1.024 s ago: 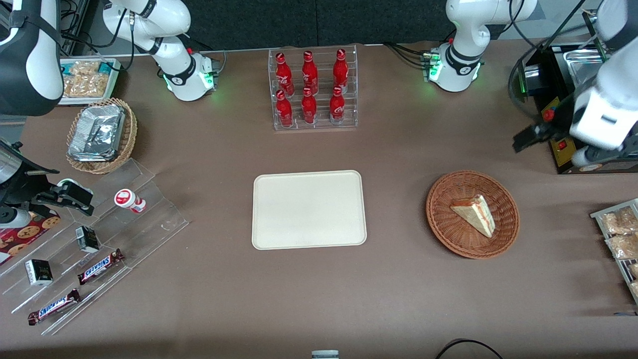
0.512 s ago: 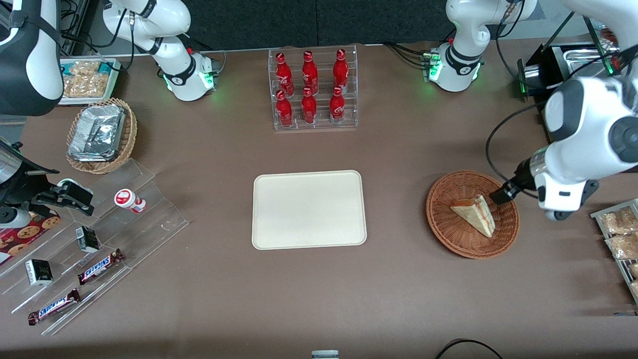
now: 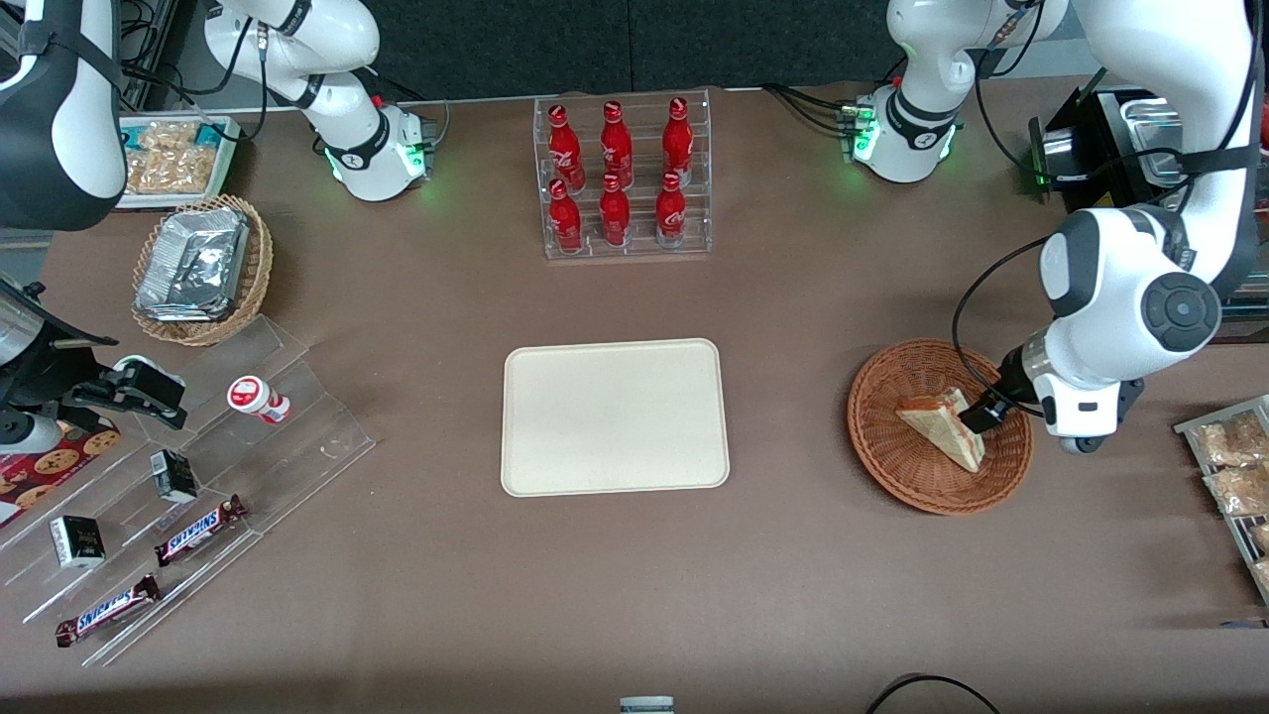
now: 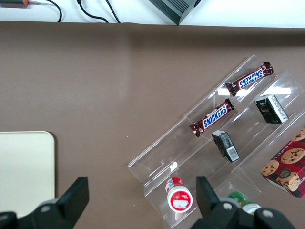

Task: Place sandwich from basket to tray
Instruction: 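Close the left gripper on the wrapped triangular sandwich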

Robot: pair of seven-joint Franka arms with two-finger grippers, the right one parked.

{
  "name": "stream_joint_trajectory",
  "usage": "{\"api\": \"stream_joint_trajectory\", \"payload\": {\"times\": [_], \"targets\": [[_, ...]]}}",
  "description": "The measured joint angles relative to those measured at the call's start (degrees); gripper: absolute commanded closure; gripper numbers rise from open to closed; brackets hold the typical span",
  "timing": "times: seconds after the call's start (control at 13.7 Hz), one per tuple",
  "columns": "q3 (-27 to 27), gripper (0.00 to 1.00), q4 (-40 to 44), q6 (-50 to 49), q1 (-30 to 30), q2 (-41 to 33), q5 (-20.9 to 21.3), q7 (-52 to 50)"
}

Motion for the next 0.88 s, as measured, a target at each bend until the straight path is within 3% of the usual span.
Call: {"api": "stream_joint_trajectory", "payload": {"times": [0.73, 0.8, 0.88], "targets": [[0.0, 0.01, -7.5, 18.8, -0.1, 6.2, -0.1, -2.4], [0.0, 0.21, -8.1, 20.2, -0.1, 6.8, -0.1, -2.5], [-0.1, 0.51, -8.6, 21.0, -0.2, 7.2, -0.1, -2.5]]}}
